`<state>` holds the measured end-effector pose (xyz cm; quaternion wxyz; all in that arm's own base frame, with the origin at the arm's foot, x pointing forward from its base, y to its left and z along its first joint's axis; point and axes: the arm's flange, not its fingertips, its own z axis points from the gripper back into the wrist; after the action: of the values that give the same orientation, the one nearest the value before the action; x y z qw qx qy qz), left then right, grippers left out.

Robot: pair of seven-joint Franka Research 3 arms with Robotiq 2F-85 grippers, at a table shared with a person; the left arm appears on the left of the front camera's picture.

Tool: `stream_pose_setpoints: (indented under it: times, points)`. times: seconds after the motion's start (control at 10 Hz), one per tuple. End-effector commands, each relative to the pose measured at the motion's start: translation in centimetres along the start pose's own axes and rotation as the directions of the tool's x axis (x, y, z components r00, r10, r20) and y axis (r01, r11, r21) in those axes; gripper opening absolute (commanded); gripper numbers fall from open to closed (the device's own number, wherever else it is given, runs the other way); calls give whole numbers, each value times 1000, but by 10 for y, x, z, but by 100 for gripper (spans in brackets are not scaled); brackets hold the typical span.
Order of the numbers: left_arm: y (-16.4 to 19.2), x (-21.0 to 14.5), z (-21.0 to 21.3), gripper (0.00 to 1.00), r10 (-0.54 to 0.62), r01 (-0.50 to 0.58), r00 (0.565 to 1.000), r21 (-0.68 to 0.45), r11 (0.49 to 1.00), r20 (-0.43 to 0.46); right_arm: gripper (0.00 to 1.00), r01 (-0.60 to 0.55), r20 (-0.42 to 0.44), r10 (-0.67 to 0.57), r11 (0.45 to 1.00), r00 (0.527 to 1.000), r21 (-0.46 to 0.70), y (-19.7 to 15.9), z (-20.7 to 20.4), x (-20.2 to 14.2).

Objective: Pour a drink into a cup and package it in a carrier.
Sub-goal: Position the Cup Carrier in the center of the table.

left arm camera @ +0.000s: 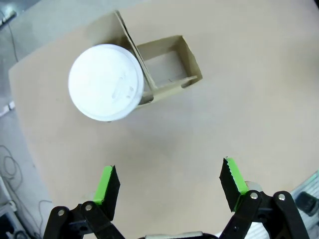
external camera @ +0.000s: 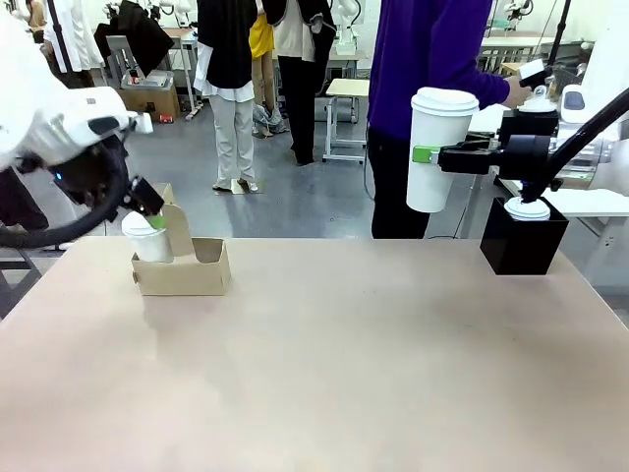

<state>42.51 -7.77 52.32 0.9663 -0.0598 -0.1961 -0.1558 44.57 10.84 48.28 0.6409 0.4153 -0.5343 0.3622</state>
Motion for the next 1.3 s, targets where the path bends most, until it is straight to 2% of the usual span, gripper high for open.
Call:
stream_pose_setpoints:
  times: [0.0, 0.6, 0.9, 1.0, 1.1, 1.2]
  points:
    - [8, 33, -1, 100, 90, -91, 994, -28, 995, -58, 80, -4, 7, 4, 1000, 1000, -1, 0, -1, 5]
    - [-7, 109, -9, 100, 259, -253, 956, 64, 965, -139, 80, -4, 7, 4, 1000, 1000, -1, 0, -1, 5]
    - [-13, 122, -35, 100, 312, -292, 935, 131, 947, -166, 80, -4, 7, 4, 1000, 1000, -1, 0, -1, 5]
    - [-14, 123, -42, 100, 307, -285, 935, 136, 949, -177, 80, -4, 7, 4, 1000, 1000, -1, 0, -1, 5]
    - [-19, 115, -41, 100, 266, -249, 954, 123, 961, -141, 80, -4, 7, 4, 1000, 1000, -1, 0, -1, 5]
    - [-11, 117, -43, 100, 292, -277, 943, 107, 955, -159, 80, -4, 7, 4, 1000, 1000, -1, 0, -1, 5]
